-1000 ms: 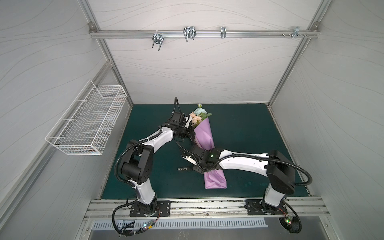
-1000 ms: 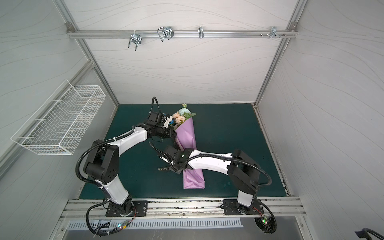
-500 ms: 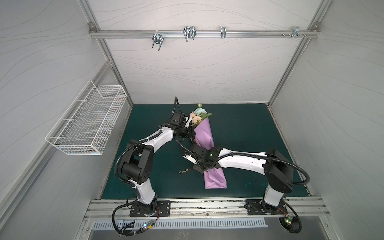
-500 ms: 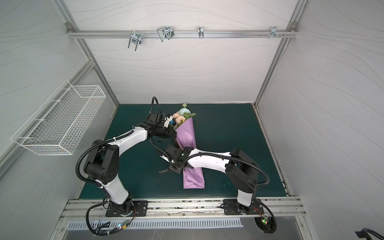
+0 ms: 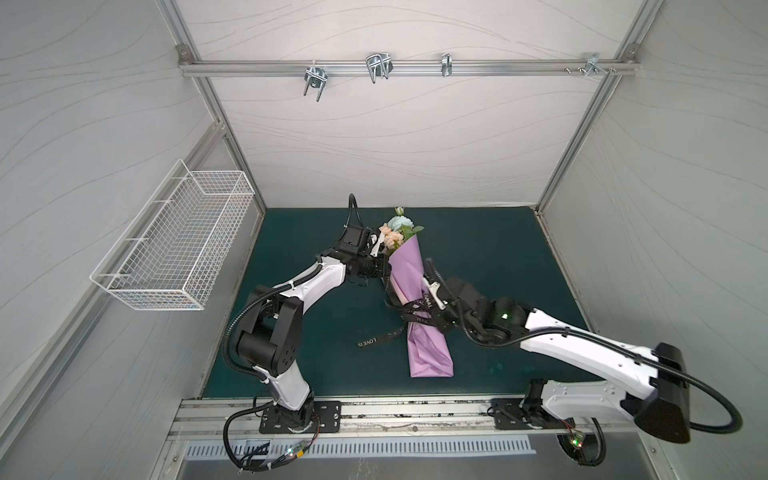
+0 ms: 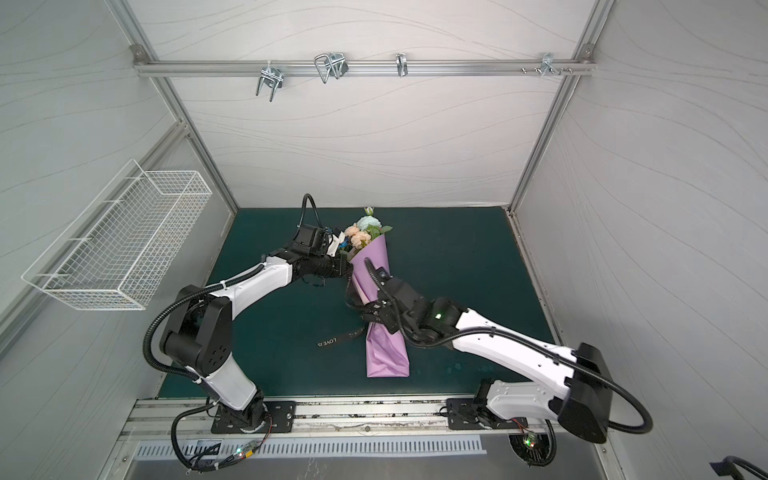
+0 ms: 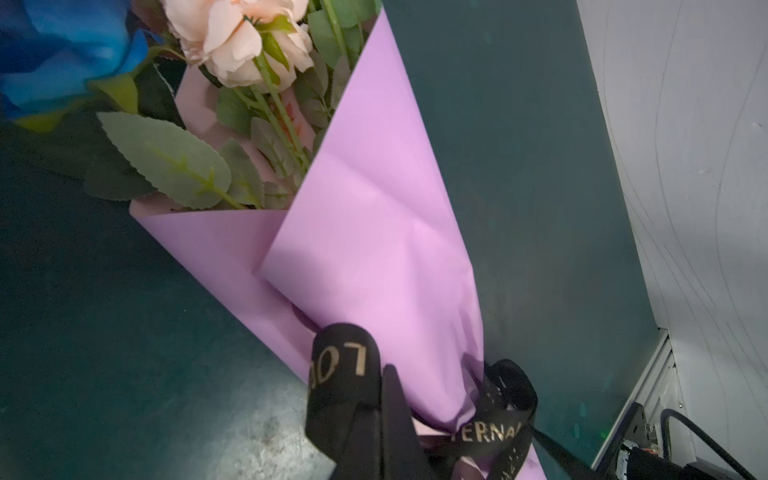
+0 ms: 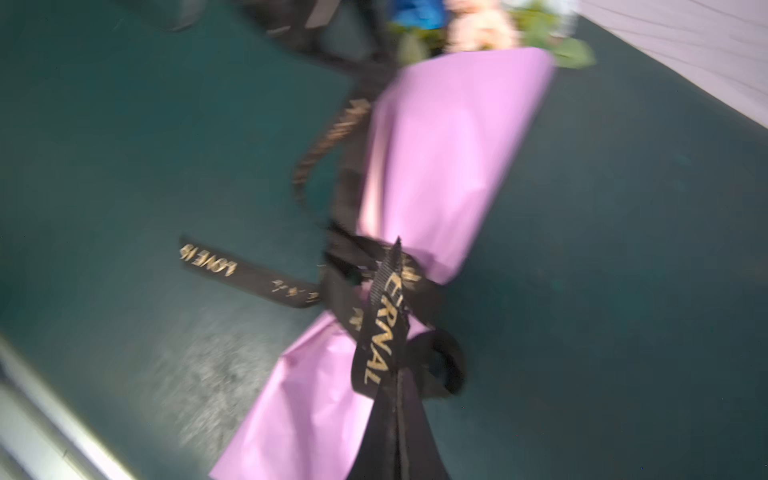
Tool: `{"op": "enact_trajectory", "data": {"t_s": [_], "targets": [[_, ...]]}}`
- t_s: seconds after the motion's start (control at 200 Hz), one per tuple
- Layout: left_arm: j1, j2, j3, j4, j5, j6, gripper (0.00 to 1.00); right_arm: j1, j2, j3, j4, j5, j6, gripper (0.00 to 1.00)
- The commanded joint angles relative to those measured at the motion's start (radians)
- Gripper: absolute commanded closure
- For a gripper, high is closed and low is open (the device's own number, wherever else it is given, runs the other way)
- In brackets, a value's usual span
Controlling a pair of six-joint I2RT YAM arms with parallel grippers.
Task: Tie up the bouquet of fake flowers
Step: 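Pull the ribbon ends outward with both grippers, away from the cone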
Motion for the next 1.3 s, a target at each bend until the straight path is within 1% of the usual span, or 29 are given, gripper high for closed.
{"op": "enact_trajectory", "data": {"t_s": [0.0, 0.13, 0.25, 0.39, 0.5, 0.555, 0.63, 0.735, 0.815, 0.86, 0.92, 0.985, 1.12, 1.295], "targets": [[-0.048, -0.081, -0.035, 0.016, -0.058, 0.002, 1.0, -0.097, -0.115, -0.064, -0.116, 0.079, 0.159, 1.0], [-0.094, -0.174, -0.129, 0.041, -0.095, -0.032, 1.0, -0.228, -0.243, -0.124, -0.171, 0.113, 0.216, 1.0], [-0.157, -0.263, -0.229, 0.075, -0.137, -0.092, 1.0, -0.336, -0.297, -0.161, -0.208, 0.141, 0.241, 1.0], [-0.26, -0.372, -0.338, 0.094, -0.23, -0.157, 1.0, -0.476, -0.29, -0.175, -0.233, 0.163, 0.246, 1.0], [-0.316, -0.452, -0.411, 0.107, -0.296, -0.209, 1.0, -0.577, -0.254, -0.172, -0.248, 0.188, 0.273, 1.0], [-0.337, -0.489, -0.449, 0.112, -0.312, -0.227, 1.0, -0.624, -0.233, -0.169, -0.254, 0.199, 0.285, 1.0], [-0.358, -0.524, -0.492, 0.112, -0.315, -0.256, 1.0, -0.678, -0.209, -0.173, -0.238, 0.174, 0.289, 1.0], [-0.392, -0.551, -0.539, 0.107, -0.307, -0.27, 1.0, -0.711, -0.185, -0.191, -0.194, 0.114, 0.278, 1.0], [-0.424, -0.566, -0.568, 0.104, -0.296, -0.27, 1.0, -0.717, -0.159, -0.196, -0.195, 0.126, 0.287, 1.0], [-0.44, -0.575, -0.578, 0.096, -0.297, -0.27, 1.0, -0.73, -0.144, -0.189, -0.206, 0.147, 0.292, 1.0], [-0.46, -0.587, -0.598, 0.093, -0.306, -0.281, 1.0, -0.758, -0.133, -0.179, -0.205, 0.142, 0.288, 1.0], [-0.471, -0.595, -0.619, 0.089, -0.306, -0.29, 1.0, -0.776, -0.131, -0.173, -0.188, 0.123, 0.272, 1.0], [-0.484, -0.59, -0.644, 0.059, -0.307, -0.304, 1.0, -0.792, -0.125, -0.146, -0.196, 0.133, 0.268, 1.0], [-0.5, -0.549, -0.713, 0.088, -0.282, -0.339, 1.0, -0.809, -0.122, -0.13, -0.197, 0.127, 0.26, 1.0]]}}
